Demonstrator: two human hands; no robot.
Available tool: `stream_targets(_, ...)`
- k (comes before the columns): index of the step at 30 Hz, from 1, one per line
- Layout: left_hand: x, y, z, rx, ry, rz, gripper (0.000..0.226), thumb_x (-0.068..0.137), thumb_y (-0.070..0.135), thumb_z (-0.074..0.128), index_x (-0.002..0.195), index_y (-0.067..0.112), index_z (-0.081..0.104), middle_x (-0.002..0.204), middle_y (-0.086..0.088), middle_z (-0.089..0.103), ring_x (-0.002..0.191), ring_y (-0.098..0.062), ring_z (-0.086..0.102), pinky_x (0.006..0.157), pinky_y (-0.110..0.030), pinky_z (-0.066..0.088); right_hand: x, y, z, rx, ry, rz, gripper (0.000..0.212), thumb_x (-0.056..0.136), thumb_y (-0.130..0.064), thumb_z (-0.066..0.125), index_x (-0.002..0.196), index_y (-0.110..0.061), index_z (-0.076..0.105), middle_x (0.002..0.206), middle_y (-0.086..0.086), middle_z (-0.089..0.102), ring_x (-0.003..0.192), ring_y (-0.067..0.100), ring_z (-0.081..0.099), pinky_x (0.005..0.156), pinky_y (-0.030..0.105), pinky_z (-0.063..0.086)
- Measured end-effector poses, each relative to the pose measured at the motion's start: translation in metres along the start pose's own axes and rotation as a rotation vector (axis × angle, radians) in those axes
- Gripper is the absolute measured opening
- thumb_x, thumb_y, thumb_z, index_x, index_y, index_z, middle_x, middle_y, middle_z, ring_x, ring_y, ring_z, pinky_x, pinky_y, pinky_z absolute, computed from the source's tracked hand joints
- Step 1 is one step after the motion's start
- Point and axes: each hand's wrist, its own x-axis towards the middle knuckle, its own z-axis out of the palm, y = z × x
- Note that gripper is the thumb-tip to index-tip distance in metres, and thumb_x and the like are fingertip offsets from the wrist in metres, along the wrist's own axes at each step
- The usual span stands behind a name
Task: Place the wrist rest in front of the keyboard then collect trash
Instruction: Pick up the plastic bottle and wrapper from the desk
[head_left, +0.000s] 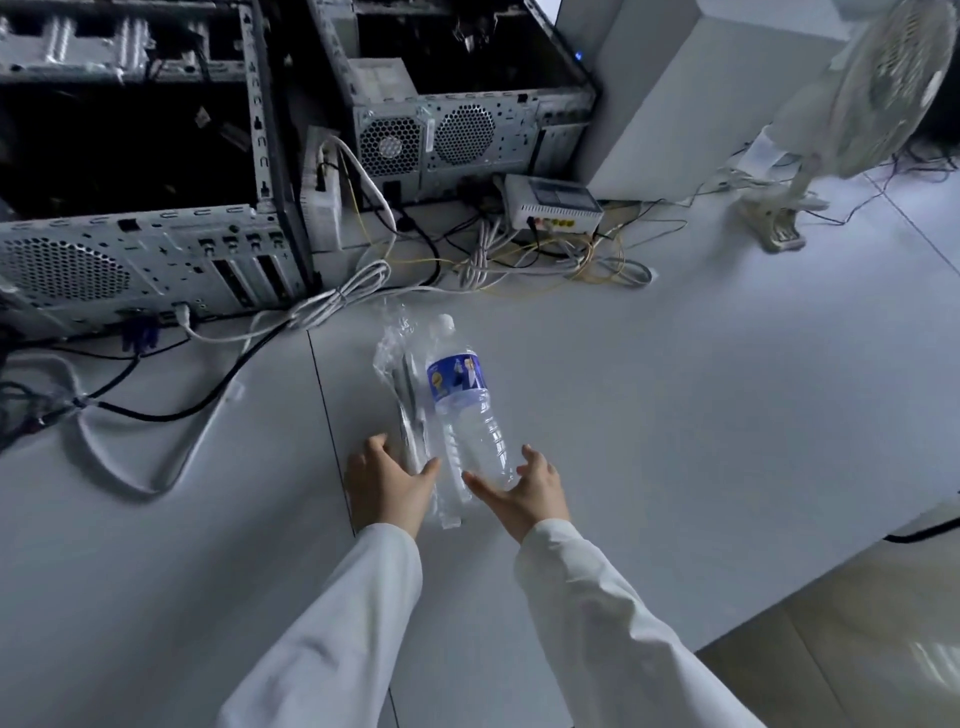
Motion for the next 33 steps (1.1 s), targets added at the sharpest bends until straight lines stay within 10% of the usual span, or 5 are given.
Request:
stream_targets(5, -0.001, -0.007, -0.003, -0.116, -0.018, -0.006, 0.043, 0.072, 0.021, 0.069, 0.110, 0.007, 0.057, 0.116, -0.015, 0.064, 0.108, -0.032, 0.059, 0.092, -0.036, 0.045, -0.002, -0.002, 0.000, -0.017, 0.038, 0.007, 0.054, 0.072, -0.040, 0.070, 0.108, -0.002, 0.058, 0.115, 0.015, 0.062, 0.113, 0.029, 0.053, 0.089, 0.029, 0.039)
stream_targets(17, -0.046, 0.001, 0.001, -0.206, -0.229, 0.068, 0.028, 0.079, 0.011, 0.064, 0.104, 0.002, 0.059, 0.109, -0.017, 0.068, 0.094, -0.026, 0.062, 0.082, -0.027, 0.041, -0.041, 0.063, -0.030, 0.380, 0.228, 0.098, 0.037, 0.067, -0.035, 0.076, 0.092, -0.014, 0.059, 0.079, -0.002, 0.055, 0.070, 0.014, 0.051, 0.066, 0.020, 0.040)
stream_targets(23, -0.098, 0.010, 0.045, -0.148, -0.442, 0.190, 0.029, 0.078, 0.011, 0.066, 0.104, 0.001, 0.060, 0.105, -0.015, 0.068, 0.086, -0.022, 0.060, 0.079, -0.024, 0.040, -0.078, 0.125, -0.063, 0.618, 0.397, 0.202, 0.063, 0.065, -0.036, 0.077, 0.117, -0.007, 0.057, 0.102, 0.006, 0.064, 0.090, 0.017, 0.060, 0.097, 0.039, 0.050)
stream_targets(33, -0.227, 0.029, 0.152, -0.020, -0.703, 0.408, 0.017, 0.082, 0.014, 0.062, 0.097, 0.010, 0.056, 0.095, -0.004, 0.060, 0.089, -0.019, 0.056, 0.082, -0.025, 0.041, -0.132, 0.280, -0.145, 0.855, 0.702, 0.384, 0.059, 0.068, -0.035, 0.076, 0.117, -0.008, 0.058, 0.096, 0.000, 0.062, 0.093, 0.020, 0.061, 0.096, 0.040, 0.049)
